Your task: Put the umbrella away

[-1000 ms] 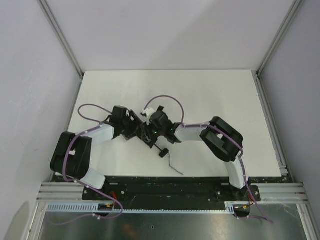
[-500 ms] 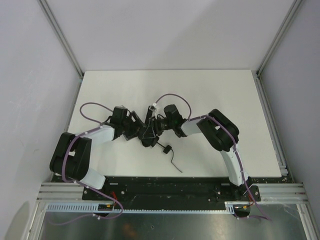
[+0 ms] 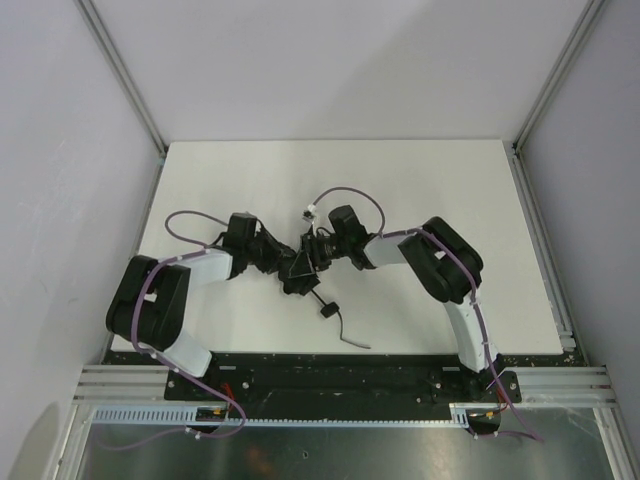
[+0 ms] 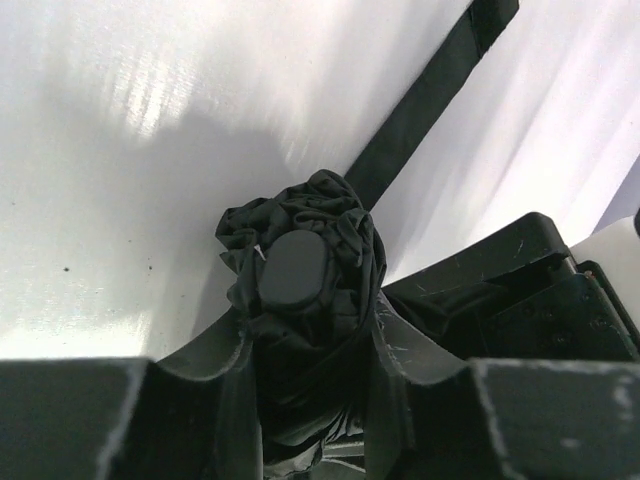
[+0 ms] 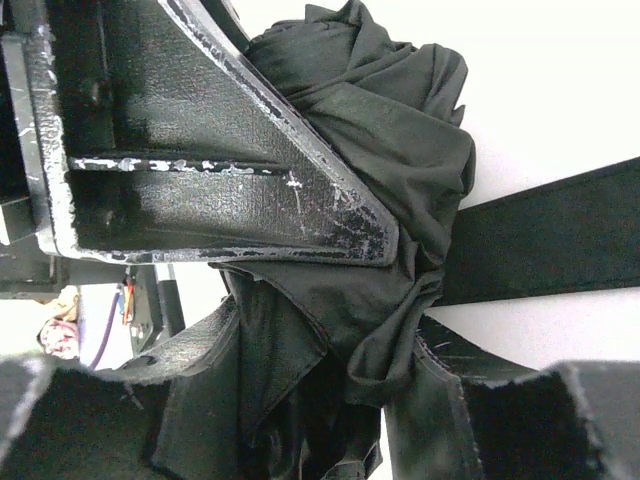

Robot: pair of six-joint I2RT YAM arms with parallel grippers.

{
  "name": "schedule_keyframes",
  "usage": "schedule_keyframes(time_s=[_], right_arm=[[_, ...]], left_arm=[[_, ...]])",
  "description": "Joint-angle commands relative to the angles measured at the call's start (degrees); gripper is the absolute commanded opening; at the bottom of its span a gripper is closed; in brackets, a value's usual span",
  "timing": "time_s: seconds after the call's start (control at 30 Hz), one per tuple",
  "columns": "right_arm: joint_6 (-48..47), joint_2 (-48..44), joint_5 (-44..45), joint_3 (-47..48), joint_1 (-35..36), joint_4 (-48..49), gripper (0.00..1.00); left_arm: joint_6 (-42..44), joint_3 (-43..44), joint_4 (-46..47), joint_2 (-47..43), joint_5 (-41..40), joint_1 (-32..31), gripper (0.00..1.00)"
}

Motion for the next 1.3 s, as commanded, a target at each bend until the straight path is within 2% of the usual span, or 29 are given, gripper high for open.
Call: schedule_keyframes(time_s=[0.0, 0.13, 0.2, 0.27, 0.4, 0.6, 0.73, 0.8, 0.87, 0.93, 1.03, 1.07, 1.2, 1.23, 1.27], right_arm=[[-8.8, -2.0, 9.5, 0.0, 0.7, -16.9, 0.16], [-13.2, -7.1, 22.2, 3.6, 2.4, -26.2, 0.54], [-15.3, -10.1, 29.3, 4.4, 4.3, -28.8, 0.70], [-17.5, -12.7, 35.7, 4.6, 6.4, -29.9, 0.82], [-21.7, -14.7, 44.2, 4.8, 10.9, -30.1, 0.89], [-24.2, -11.3, 52.8, 5.2, 16.2, -27.6, 0.88], [-24.5, -7.3, 61.5, 7.0, 19.6, -27.4, 0.81], [-24.8, -5.3, 68.4, 7.3, 20.9, -28.1, 0.73], [-24.2, -3.6, 72.5, 7.2, 21.2, -29.0, 0.57], [-23.2, -2.0, 71.4, 6.8, 20.3, -29.7, 0.37], [-21.9, -0.9, 63.7, 5.0, 18.6, -28.8, 0.09], [-21.3, -1.0, 59.5, 3.7, 17.6, -27.8, 0.04], [-19.3, -1.4, 38.9, -1.2, 13.2, -21.3, 0.00], [-18.7, -1.5, 34.0, -2.4, 12.0, -19.4, 0.00], [-18.0, -1.7, 29.5, -3.3, 10.9, -17.7, 0.00]], left_arm=[[7.6, -3.9, -8.5, 4.2, -2.4, -0.8, 0.01], [6.1, -4.7, -8.6, 4.2, -1.4, -1.0, 0.00], [5.3, -5.2, -8.7, 3.9, -1.2, -1.0, 0.00], [4.7, -5.5, -8.9, 3.7, -0.6, -0.9, 0.00], [3.5, -5.7, -9.4, 3.8, 0.4, -0.9, 0.00], [1.9, -5.4, -10.9, 3.9, 0.9, -0.9, 0.00], [1.1, -5.2, -11.6, 4.0, 1.1, -0.9, 0.00], [0.9, -5.1, -12.1, 3.9, 1.2, -0.9, 0.00], [0.7, -5.1, -12.4, 3.9, 1.3, -0.9, 0.00], [0.6, -5.1, -12.4, 3.9, 1.5, -1.0, 0.00], [1.1, -4.6, -12.5, 3.8, 1.6, -1.2, 0.00], [1.5, -4.3, -12.5, 3.6, 1.6, -1.3, 0.00], [4.6, -2.9, -12.5, 1.7, 0.8, -1.4, 0.00], [5.5, -2.6, -12.5, 0.8, 0.4, -1.4, 0.02], [6.2, -2.5, -12.5, -0.3, 0.0, -1.4, 0.08]])
